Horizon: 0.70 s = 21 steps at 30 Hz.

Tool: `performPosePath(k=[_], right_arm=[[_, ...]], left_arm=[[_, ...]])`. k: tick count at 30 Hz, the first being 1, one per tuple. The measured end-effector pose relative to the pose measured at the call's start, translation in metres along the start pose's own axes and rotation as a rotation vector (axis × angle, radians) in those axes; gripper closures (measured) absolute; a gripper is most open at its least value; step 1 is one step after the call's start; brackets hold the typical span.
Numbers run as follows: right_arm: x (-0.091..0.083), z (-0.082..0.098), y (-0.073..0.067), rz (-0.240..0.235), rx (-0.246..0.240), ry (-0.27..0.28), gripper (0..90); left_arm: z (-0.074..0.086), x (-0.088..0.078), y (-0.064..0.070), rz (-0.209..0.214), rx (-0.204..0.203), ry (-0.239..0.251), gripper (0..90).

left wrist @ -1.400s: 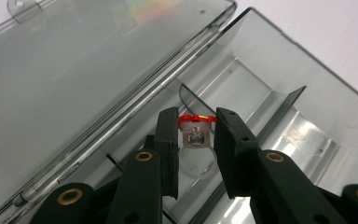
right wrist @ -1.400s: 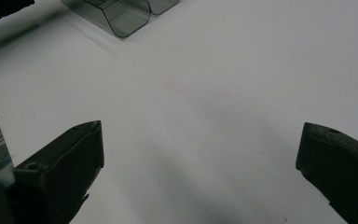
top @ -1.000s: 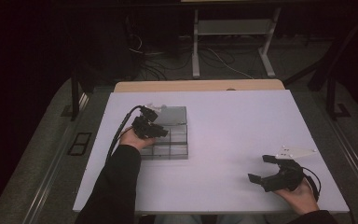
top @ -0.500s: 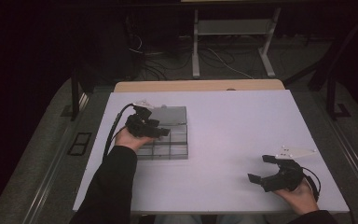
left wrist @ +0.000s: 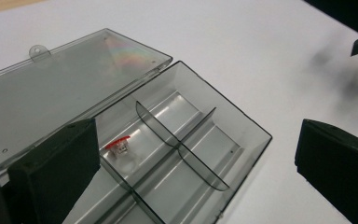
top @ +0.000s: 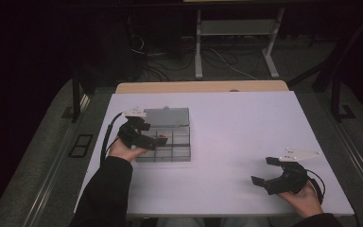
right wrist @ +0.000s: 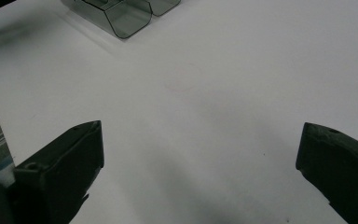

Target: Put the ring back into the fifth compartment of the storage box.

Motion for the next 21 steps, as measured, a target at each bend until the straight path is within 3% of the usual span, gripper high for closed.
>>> performPosePath(k=[12, 21], right_arm=[[0.001, 0.000, 0.000, 0.000, -0.006, -0.002, 0.2], [0.001, 0.000, 0.000, -0.001, -0.001, -0.004, 0.2]], left_arm=[[0.024, -0.017, 0.016, 0.002, 0.005, 0.064, 0.0], [0.044, -0.025, 0.020, -0.002, -0.007, 0.091, 0.0]])
Point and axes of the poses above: each handheld gripper's, and its own axes: x roughly forward along the jaws, z roughly out of its underside, y roughly to its right, the point moved 10 cm from there along x, roughly forward along the jaws, and after that the axes turned 15 degrees about -z, right-handed, at the moved point
